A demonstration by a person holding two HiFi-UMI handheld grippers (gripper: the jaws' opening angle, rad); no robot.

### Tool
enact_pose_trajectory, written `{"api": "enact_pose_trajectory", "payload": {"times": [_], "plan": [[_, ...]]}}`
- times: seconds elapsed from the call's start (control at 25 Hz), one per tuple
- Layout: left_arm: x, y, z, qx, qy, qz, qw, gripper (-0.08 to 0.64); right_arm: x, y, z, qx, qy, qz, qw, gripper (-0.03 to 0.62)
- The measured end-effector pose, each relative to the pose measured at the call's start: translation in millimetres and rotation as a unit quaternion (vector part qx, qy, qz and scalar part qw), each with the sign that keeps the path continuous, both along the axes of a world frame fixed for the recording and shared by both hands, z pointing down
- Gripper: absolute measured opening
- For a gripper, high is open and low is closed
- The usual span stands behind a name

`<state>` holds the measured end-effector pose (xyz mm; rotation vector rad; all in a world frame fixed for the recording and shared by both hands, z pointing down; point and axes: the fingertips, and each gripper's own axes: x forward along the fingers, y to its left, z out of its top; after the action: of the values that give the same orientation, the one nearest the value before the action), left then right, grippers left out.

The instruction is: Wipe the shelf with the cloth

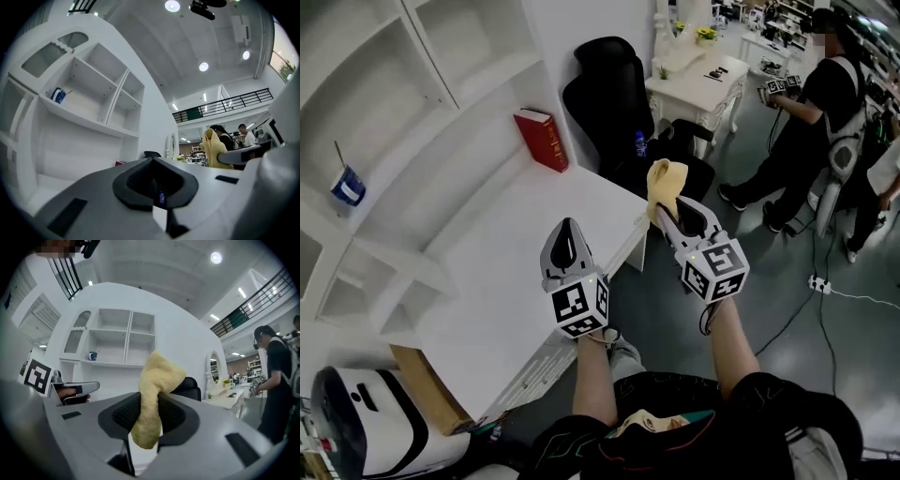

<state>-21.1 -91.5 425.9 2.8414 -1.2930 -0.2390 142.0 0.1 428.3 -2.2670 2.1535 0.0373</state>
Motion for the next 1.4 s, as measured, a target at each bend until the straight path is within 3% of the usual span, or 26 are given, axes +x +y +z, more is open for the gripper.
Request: {"api": "enact_pose_trajectory", "payload": {"times": [0.28, 0.52, 0.72, 1.0, 1.4], "plan": [[5.1, -129.5, -0.1, -0.020, 0.002, -0.028, 0.9994, 0.000, 7.4, -141.5, 1.9, -0.016, -0.008, -0.031, 0.999, 0.107], [1.9, -204.1, -8.1, -0.014, 0.009, -0.052, 0.9985, 0.000, 17.0, -217.7, 6.9, -0.018, -0.014, -0.031, 0.999, 0.107], [26.1, -228.5, -6.1, -0.017, 0.001, -0.046, 0.9988, 0.000, 35.5, -244.7, 9.9, -0.024, -0.016, -0.037, 0.999, 0.107], [59.0, -241.9, -43.9, 0.014, -0.003, -0.052, 0.9985, 0.000, 61.3, -276.6, -24.6, 0.005, -0.014, -0.069, 0.997, 0.107], [46.1, -262.6, -97.6, 0.053, 0.003, -0.117, 0.9918, 0.000, 40.9, -329.0, -85.4, 0.065, 0.001, -0.155, 0.986, 0.107]]}}
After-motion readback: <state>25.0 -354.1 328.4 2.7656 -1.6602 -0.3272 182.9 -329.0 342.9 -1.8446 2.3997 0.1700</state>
